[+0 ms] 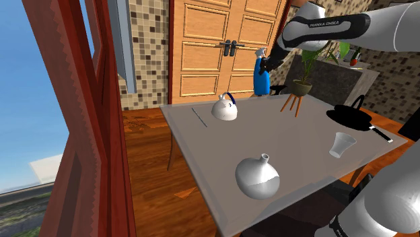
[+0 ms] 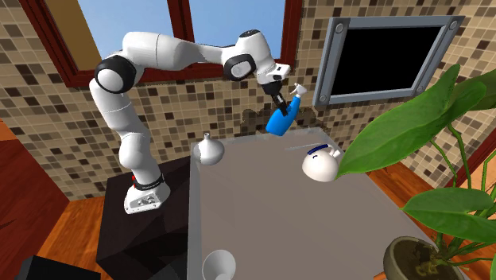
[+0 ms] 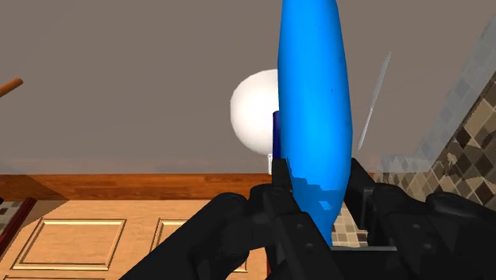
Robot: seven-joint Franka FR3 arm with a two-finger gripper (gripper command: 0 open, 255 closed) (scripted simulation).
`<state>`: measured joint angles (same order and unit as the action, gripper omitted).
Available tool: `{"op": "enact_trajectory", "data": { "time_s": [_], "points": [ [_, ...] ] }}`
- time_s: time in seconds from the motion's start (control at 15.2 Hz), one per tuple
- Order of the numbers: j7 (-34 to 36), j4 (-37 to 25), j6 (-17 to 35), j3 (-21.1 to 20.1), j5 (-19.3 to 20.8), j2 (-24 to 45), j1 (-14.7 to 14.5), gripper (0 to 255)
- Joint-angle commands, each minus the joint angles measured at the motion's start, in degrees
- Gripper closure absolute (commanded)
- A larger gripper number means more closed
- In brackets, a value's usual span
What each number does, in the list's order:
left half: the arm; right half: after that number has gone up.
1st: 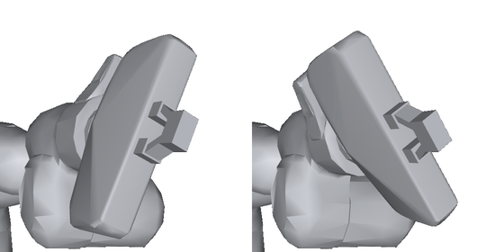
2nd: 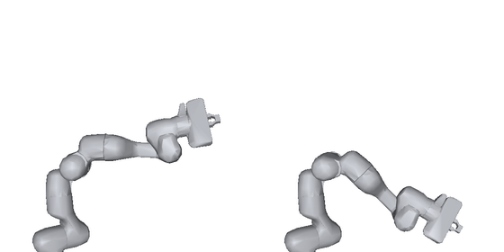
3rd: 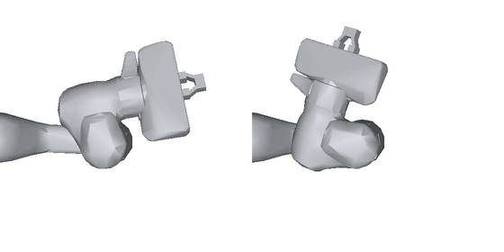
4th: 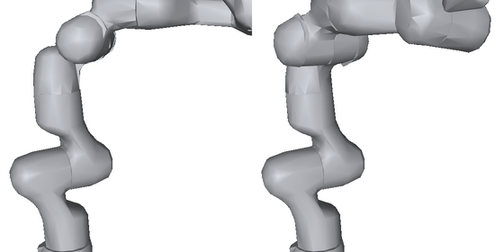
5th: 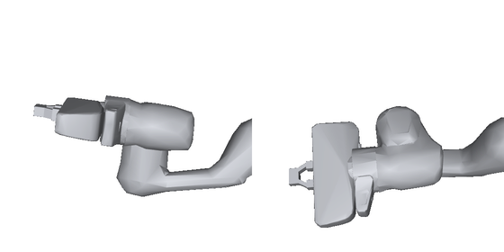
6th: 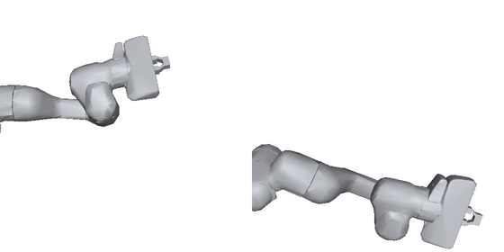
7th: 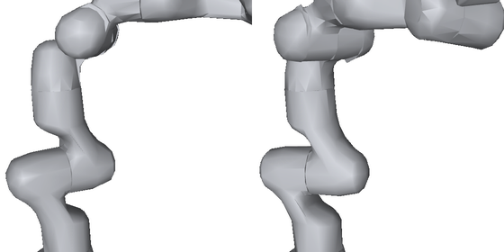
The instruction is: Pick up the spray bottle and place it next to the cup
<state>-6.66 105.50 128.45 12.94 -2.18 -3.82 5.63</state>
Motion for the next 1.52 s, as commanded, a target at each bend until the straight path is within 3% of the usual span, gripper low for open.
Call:
{"op": "enact_trajectory", "data": {
  "time_s": [0.0,0.79,1.45],
  "points": [
    [0.1,-1.4,-1.6,0.0,0.1,-0.2,0.0,255],
    [-12.8,9.1,-3.0,7.3,-1.2,-11.8,4.8,255],
    [-25.5,11.8,-6.7,16.1,-1.6,-17.5,8.8,255]
  ]
}}
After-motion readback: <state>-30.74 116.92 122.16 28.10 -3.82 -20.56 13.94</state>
